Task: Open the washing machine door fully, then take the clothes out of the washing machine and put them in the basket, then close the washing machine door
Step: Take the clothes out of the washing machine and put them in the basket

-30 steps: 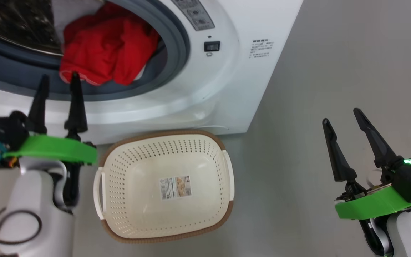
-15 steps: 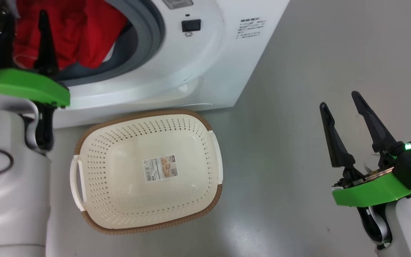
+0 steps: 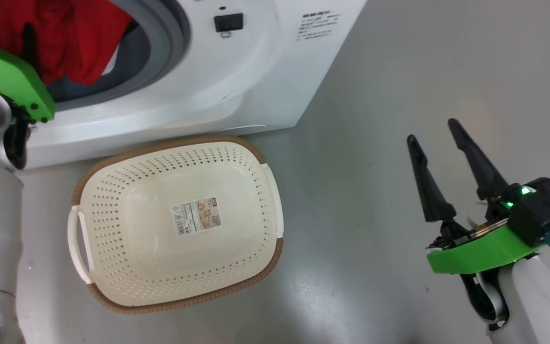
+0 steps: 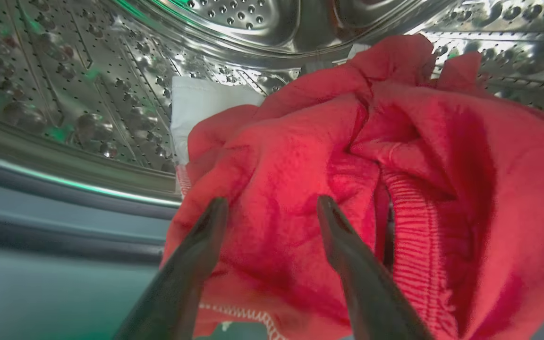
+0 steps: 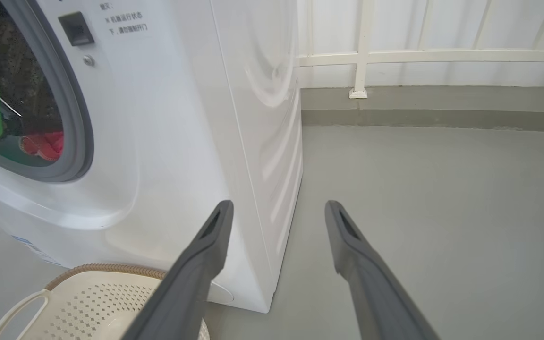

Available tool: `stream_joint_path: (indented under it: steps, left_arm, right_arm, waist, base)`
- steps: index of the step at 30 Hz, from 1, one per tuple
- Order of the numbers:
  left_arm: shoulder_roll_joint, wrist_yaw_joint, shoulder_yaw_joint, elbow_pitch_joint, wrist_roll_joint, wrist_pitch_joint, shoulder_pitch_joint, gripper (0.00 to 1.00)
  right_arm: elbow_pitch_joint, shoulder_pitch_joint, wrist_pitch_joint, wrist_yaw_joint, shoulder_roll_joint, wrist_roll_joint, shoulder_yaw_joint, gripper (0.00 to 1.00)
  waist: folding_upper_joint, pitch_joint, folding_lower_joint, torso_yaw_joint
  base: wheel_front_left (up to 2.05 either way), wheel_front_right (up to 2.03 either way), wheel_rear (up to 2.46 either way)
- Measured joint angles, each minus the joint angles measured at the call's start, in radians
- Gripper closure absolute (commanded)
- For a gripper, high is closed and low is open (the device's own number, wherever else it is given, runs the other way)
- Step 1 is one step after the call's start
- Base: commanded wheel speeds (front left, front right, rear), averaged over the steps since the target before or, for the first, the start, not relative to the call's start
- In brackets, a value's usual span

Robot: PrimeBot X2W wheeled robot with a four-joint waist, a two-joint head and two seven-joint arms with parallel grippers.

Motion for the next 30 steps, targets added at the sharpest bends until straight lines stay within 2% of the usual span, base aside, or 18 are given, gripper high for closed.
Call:
stream_joint_path:
  steps: [6, 13, 14, 18, 24, 30]
  left_arm:
    - [0.038, 0.017, -0.023, 0.056, 0.017, 0.121, -0.009, 0.00]
    - [0.077, 0.039, -0.052, 0.065, 0.041, 0.171, -0.025, 0.00]
    - [0.079, 0.039, -0.055, 0.065, 0.041, 0.177, -0.025, 1.00]
    - [0.081, 0.039, -0.059, 0.050, 0.041, 0.149, -0.022, 1.00]
    - [0.074, 0.049, -0.036, -0.002, 0.014, 0.026, 0.009, 1.00]
    - [0.040, 0.037, -0.006, -0.038, -0.035, -0.110, 0.077, 1.00]
  right_arm:
    - [0.019, -0.001, 0.000, 0.000, 0.003, 0.013, 0.053, 0.00]
    - [0.034, -0.026, 0.000, 0.000, 0.002, 0.039, 0.079, 0.00]
    - [0.035, -0.026, 0.000, 0.000, 0.002, 0.039, 0.080, 0.00]
    - [0.036, -0.026, 0.000, 0.000, 0.002, 0.039, 0.081, 0.00]
    - [0.039, -0.026, 0.000, 0.000, 0.000, 0.038, 0.079, 0.00]
    - [0.041, -0.025, 0.000, 0.000, -0.004, 0.038, 0.076, 0.00]
  waist:
    - [0.0000, 0.000, 0.0000, -0.032]
    - [0.0000, 0.001, 0.0000, -0.069]
    - [0.0000, 0.001, 0.0000, -0.072]
    - [0.0000, 0.003, 0.0000, -0.074]
    - [0.0000, -0.003, 0.0000, -0.063]
    - [0.0000, -0.022, 0.0001, -0.047]
  base:
    - [0.00, 0.00, 0.00]
    - [0.00, 0.00, 0.00]
    - [0.00, 0.00, 0.00]
    - [0.00, 0.00, 0.00]
    - [0.00, 0.00, 0.00]
    - [0.00, 0.00, 0.00]
